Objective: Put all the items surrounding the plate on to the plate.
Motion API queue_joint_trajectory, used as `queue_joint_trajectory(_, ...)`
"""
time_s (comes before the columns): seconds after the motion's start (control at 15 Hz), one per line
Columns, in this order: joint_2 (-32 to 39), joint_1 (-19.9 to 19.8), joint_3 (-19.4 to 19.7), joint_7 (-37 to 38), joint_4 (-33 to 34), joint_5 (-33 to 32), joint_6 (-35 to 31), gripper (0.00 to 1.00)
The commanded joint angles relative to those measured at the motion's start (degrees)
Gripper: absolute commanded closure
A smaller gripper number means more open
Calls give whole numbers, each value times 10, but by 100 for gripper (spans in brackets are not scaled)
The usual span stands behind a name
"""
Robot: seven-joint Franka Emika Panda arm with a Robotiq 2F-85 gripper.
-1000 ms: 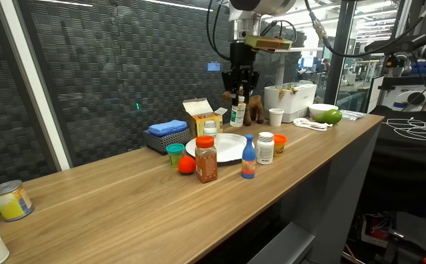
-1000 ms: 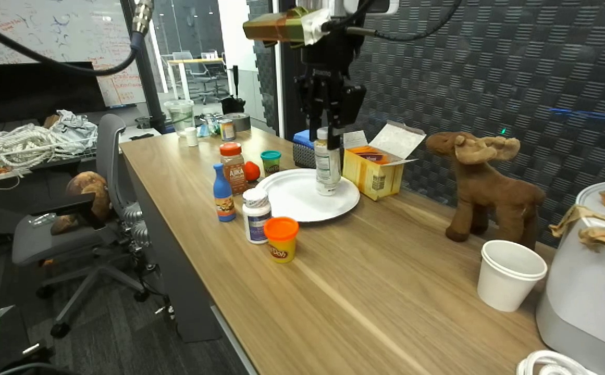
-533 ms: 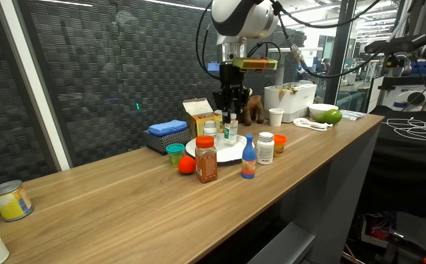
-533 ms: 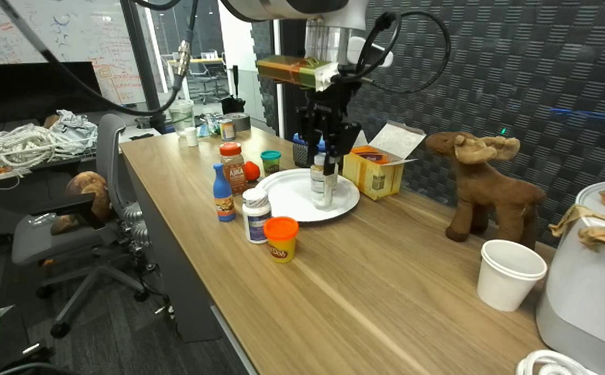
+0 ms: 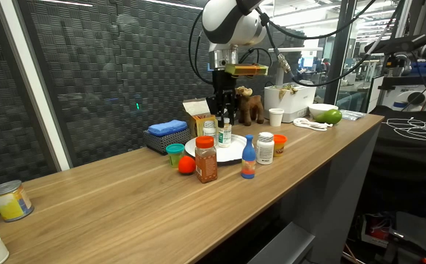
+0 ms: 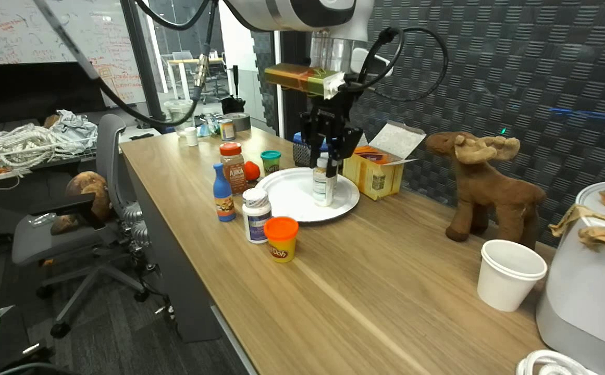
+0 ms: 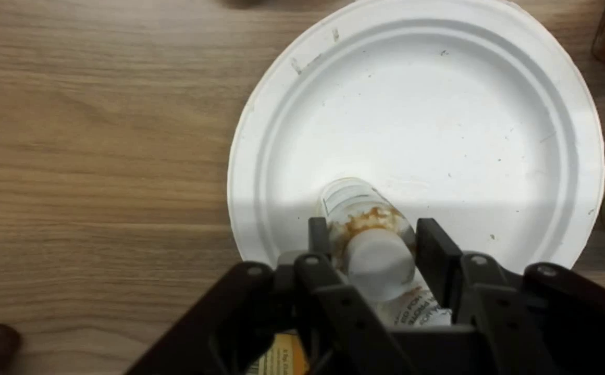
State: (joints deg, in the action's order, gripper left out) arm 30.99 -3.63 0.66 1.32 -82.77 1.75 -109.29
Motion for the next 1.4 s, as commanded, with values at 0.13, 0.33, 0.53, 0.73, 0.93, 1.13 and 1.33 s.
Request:
queue_joint_trajectory(0.13,23,3,2,-7,45,2,23,79)
queue_joint_trajectory(0.33,26,6,4,-10,51,-9,32,73)
queue_joint_trajectory(0.53,3,12,6,-2,45,-18,58,22)
queue_joint_trajectory(0.73,-38,18,8,31,23,-13,70,1)
queue_joint_trajectory(0.93,-93,31,14,75,-26,-26,38,0)
queue_joint_trajectory(1.13,-150,41,17,120,-85,-38,8,0)
queue_joint_trajectory(1.33,-197,42,12,142,-137,-42,3,0)
